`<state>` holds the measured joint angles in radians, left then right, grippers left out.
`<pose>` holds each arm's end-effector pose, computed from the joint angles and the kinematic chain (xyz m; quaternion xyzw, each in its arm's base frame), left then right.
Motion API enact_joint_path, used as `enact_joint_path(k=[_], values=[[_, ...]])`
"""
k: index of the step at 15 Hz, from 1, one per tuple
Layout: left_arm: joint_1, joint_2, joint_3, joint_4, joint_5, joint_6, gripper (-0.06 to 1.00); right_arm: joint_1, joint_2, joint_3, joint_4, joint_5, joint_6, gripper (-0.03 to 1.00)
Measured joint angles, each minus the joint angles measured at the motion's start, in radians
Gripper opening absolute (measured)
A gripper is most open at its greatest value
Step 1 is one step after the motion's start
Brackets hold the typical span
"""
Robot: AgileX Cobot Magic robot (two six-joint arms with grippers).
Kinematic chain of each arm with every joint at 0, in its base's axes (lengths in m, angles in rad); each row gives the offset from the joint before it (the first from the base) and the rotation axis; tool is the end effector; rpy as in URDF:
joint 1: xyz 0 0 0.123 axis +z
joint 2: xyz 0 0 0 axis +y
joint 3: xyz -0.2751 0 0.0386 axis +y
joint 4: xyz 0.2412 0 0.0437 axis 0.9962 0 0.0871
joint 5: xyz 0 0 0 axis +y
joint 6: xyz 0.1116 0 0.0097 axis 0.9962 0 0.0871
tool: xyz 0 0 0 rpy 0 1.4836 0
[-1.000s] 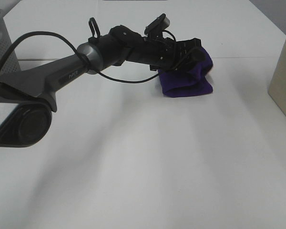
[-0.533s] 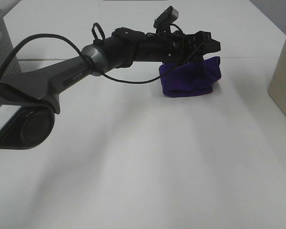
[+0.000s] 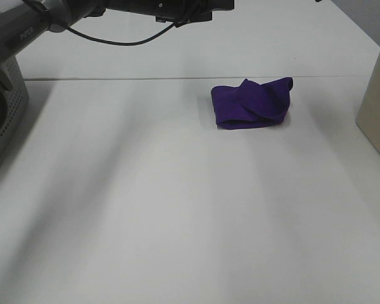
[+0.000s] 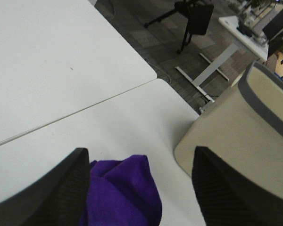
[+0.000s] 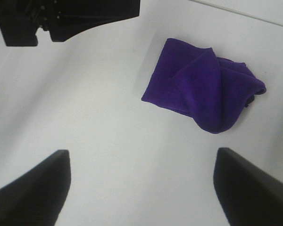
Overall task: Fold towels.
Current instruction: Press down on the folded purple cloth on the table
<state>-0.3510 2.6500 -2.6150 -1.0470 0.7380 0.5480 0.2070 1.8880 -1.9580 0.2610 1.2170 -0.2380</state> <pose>0.5297 -0.2635 0.2207 0.1688 0.7876 -0.4236 0.4145 0.3998 0.1117 0.3386 -0.1992 0.9385 0.1256 0.2526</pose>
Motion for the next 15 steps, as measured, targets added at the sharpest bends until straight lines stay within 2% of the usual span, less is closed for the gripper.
enact_joint_path(k=[2, 4, 5, 6, 7, 9, 12, 15], values=[[0.026, -0.035, 0.000, 0.109, 0.033, -0.046, 0.58, 0.000, 0.059, 0.000, 0.068, -0.010, -0.078, 0.80], [0.081, -0.086, 0.000, 0.236, 0.072, -0.132, 0.58, 0.000, 0.153, 0.000, 0.227, -0.042, -0.226, 0.78], [0.093, -0.096, 0.000, 0.256, 0.085, -0.143, 0.58, 0.000, 0.178, 0.000, 0.273, -0.053, -0.271, 0.78], [0.117, -0.116, 0.000, 0.293, 0.129, -0.158, 0.58, 0.000, 0.241, 0.000, 0.362, -0.089, -0.370, 0.77], [0.139, -0.128, -0.001, 0.320, 0.206, -0.164, 0.58, 0.000, 0.283, 0.000, 0.383, -0.123, -0.407, 0.76], [0.154, -0.129, -0.001, 0.347, 0.295, -0.167, 0.58, 0.000, 0.345, 0.000, 0.386, -0.230, -0.440, 0.73], [0.156, -0.129, -0.001, 0.366, 0.318, -0.167, 0.58, 0.000, 0.425, 0.000, 0.386, -0.324, -0.461, 0.72], [0.156, -0.129, -0.001, 0.367, 0.344, -0.167, 0.58, -0.071, 0.581, -0.129, 0.416, -0.306, -0.462, 0.72]])
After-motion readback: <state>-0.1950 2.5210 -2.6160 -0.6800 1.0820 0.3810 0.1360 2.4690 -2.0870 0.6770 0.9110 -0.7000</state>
